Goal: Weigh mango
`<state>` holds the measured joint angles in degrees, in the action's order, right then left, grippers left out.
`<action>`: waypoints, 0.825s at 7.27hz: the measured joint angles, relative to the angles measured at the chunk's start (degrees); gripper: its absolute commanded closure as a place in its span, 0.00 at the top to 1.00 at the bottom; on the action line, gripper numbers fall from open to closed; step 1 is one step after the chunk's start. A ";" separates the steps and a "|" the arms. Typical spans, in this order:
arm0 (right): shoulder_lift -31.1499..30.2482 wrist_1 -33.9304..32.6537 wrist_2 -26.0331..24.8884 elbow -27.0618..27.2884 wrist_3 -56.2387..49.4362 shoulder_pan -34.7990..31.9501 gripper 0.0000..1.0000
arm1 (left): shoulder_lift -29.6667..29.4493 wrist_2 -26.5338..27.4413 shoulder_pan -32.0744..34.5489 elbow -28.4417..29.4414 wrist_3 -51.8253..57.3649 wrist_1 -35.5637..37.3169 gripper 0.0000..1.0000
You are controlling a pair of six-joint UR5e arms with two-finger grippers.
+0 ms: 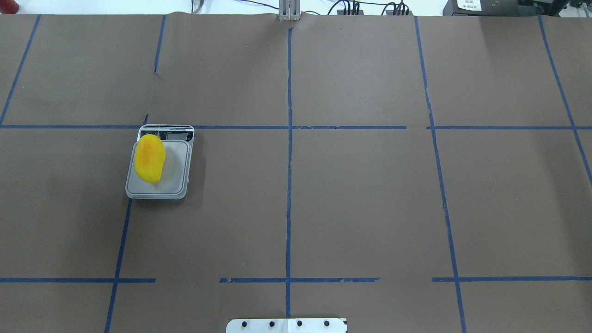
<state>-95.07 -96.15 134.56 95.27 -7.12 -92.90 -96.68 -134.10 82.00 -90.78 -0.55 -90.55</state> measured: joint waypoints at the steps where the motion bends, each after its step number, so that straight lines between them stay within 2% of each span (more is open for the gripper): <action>1: 0.01 0.00 0.00 0.00 0.00 0.00 1.00 | 0.51 0.03 4.32 1.61 3.80 0.31 1.00; 3: -0.01 0.00 0.00 0.00 0.00 0.00 1.00 | 1.11 -0.09 9.72 2.95 7.58 1.17 1.00; 6: 0.01 0.00 0.00 0.03 0.00 0.00 1.00 | 3.77 -0.48 12.19 4.27 13.03 1.44 1.00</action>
<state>-95.07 -96.15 134.56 95.30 -7.12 -92.90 -92.90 -134.58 94.20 -86.50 12.47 -89.10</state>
